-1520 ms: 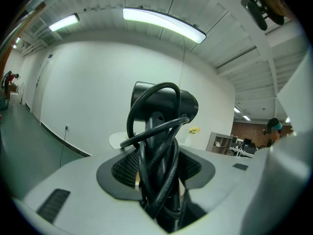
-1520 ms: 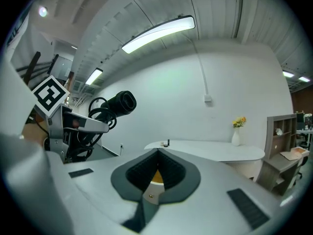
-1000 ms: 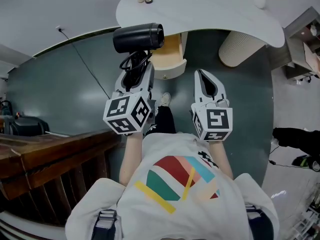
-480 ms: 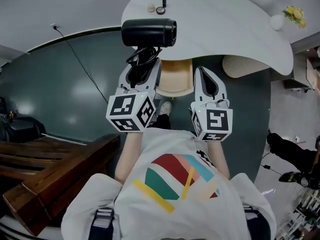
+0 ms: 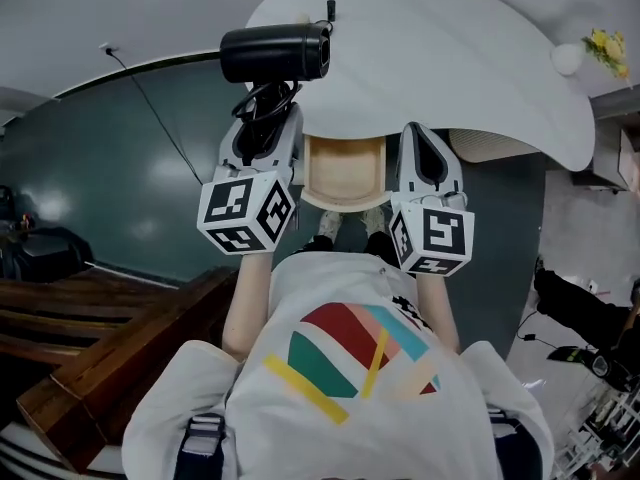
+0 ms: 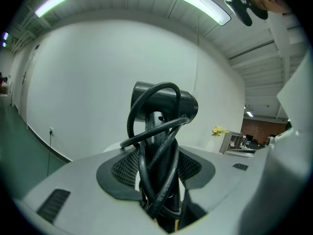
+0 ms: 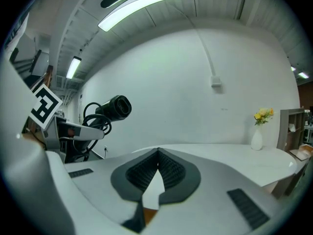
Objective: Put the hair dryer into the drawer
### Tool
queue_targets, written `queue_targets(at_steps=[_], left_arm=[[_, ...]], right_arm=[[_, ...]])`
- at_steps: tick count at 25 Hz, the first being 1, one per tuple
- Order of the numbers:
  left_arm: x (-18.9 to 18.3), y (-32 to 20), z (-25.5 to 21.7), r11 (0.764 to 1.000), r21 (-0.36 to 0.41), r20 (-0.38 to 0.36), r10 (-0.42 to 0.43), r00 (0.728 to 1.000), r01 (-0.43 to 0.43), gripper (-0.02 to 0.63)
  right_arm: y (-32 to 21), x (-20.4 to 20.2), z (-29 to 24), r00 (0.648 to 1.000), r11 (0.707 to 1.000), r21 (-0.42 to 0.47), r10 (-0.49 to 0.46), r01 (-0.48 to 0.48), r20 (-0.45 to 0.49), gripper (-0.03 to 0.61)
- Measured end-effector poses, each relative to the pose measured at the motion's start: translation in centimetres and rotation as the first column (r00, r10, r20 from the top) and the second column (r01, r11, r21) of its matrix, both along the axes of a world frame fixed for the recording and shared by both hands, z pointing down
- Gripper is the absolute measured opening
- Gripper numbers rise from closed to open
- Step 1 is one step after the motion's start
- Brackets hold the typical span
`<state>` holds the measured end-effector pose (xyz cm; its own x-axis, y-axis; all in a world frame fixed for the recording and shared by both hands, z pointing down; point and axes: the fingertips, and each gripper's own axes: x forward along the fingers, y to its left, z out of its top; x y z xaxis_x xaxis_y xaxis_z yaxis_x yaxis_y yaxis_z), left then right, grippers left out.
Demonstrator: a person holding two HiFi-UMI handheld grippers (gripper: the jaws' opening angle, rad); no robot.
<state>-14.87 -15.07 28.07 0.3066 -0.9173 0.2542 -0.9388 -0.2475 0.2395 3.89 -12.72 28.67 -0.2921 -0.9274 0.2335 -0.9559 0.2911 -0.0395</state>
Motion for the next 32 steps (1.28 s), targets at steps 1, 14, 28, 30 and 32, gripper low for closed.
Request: queue_targets(at_steps=[1, 14, 28, 30, 32], left_arm=[[0.3, 0.0, 0.3, 1.0, -0.007, 0.011, -0.009, 1.0, 0.009, 0.207], [4.1, 1.3, 2.8, 0.993, -0.09, 0.069, -0.072, 0.995, 0.079, 0.207], [6.3, 7.6, 15.1, 0.868, -0.493, 0.086, 0.124, 0.989, -0.066, 0.207], [6.7, 8.8, 16.8, 0.834, -0.545, 0.112, 0.171, 0.979, -0.084, 0.207], [7.2, 9.8, 18.1, 0.81, -0.579, 0.118, 0.193, 0.974, -0.091, 0.207]], right_arm=[[-0.4, 0.2, -0.2, 1.0, 1.0, 0.004, -0.015, 0.015, -0.001, 0.012], [-1.6, -1.4, -0.1, 0.982, 0.982, 0.001, -0.188, 0.188, 0.018, 0.012], [-1.2, -3.4, 2.5, 0.966, 0.965, -0.07, -0.247, 0.252, 0.074, 0.012], [-1.0, -3.5, 3.1, 0.965, 0.963, -0.084, -0.251, 0.257, 0.078, 0.012], [-0.9, -3.5, 3.6, 0.964, 0.961, -0.098, -0.252, 0.26, 0.083, 0.012]])
